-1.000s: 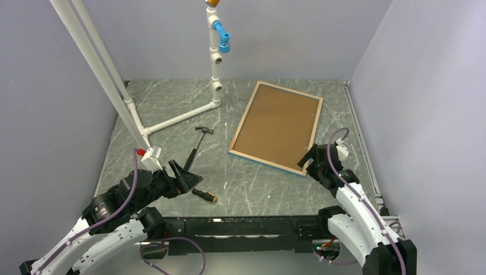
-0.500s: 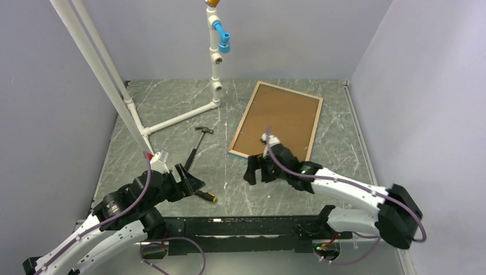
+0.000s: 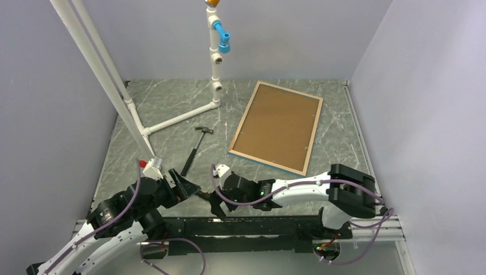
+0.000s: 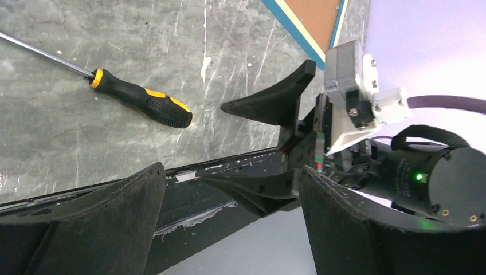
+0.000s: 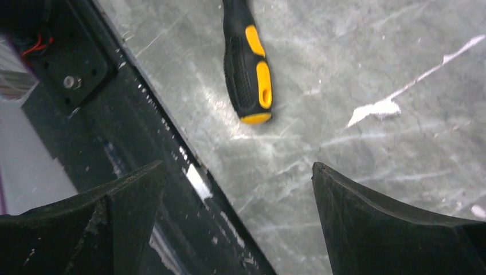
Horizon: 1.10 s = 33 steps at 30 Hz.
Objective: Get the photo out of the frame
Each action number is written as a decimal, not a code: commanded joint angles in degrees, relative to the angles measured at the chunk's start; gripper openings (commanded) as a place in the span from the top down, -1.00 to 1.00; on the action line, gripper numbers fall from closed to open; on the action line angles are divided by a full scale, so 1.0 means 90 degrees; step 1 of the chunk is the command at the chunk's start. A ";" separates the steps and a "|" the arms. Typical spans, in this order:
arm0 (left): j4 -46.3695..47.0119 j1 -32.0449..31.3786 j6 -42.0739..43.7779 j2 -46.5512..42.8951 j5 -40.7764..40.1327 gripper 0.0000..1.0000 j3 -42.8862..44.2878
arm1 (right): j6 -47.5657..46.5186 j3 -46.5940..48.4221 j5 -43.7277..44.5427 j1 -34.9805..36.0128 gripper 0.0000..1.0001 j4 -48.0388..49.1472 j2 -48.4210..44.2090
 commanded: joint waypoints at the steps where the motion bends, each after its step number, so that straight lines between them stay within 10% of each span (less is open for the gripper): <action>1: -0.0206 -0.0014 -0.0231 -0.0255 -0.0025 -0.77 -0.0011 | -0.0639 0.0568 0.1045 0.0310 -0.98 0.0371 0.0498; 15: -0.1486 -0.0019 -0.1488 -0.0726 -0.1467 -0.71 0.0604 | -0.1480 0.1205 0.2288 0.0724 -0.63 0.0634 0.1844; 28: -0.2164 -0.0014 -0.2409 -0.0345 -0.1723 -0.70 0.0652 | -0.1681 0.1081 0.2150 0.0858 0.90 0.0678 0.1483; 33: -0.1227 -0.0014 -0.2038 -0.0099 -0.1478 -0.70 0.0281 | -0.1474 0.0785 0.1790 0.0642 1.00 0.0314 0.0625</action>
